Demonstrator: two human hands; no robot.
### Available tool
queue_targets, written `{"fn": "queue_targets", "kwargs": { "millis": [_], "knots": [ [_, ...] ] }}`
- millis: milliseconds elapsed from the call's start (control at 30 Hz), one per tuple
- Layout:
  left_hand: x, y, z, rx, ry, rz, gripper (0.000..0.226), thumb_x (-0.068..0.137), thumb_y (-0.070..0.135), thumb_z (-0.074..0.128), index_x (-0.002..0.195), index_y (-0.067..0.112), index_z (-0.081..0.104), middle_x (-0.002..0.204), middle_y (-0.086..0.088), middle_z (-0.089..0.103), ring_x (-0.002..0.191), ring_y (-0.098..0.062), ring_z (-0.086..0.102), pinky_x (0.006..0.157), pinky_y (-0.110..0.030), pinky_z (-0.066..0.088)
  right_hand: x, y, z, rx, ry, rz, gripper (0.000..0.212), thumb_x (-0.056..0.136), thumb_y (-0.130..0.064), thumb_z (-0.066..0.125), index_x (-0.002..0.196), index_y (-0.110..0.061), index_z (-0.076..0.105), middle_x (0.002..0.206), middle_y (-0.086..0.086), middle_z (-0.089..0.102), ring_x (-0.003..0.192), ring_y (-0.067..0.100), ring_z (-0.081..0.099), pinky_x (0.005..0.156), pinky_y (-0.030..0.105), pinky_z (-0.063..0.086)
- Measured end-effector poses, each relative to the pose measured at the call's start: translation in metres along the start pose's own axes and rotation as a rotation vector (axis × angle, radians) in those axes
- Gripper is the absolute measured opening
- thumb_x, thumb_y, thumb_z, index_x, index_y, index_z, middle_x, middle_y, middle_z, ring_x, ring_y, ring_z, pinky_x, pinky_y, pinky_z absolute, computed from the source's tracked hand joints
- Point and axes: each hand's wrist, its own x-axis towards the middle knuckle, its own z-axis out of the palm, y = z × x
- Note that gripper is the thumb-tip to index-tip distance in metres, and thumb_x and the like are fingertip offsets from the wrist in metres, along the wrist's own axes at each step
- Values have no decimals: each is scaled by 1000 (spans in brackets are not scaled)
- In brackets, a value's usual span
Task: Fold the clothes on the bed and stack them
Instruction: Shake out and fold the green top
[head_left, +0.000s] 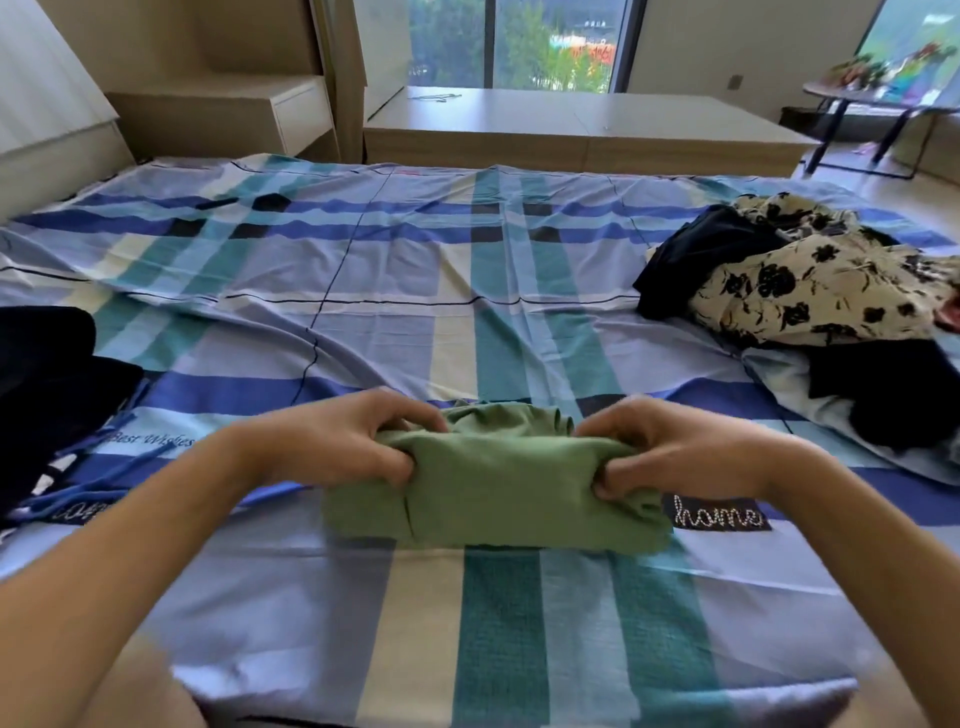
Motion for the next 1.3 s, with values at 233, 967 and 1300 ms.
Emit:
{"fn": "queue_targets", "kwargs": {
  "millis": [233,967,1300],
  "knots": [
    [44,-26,-12,-46,633,-129,20,81,34,76,100,29,69,94,-3,71,91,-23,68,83,-39,53,47,34,-15,43,620,48,19,93,-17,67,110,-26,66,73,8,66,61,16,57,57,29,47],
    [57,-92,31,674,131,-260,131,46,102,-14,157,32,-12,167,8,-11,153,-11,-8,125,-42,1,86,81,51,-586,337,267,74,91,-74,14,156,-44,-6,168,-7,-9,153,13,-13,121,53,-12],
    [19,-26,57,145,440,-73,47,85,65,49,79,19,59,73,7,59,60,-7,51,57,-24,40,43,42,44,-711,242,191,125,73,-71,68,156,-36,-19,166,-1,-18,154,17,-11,123,53,-9]
  ]
}}
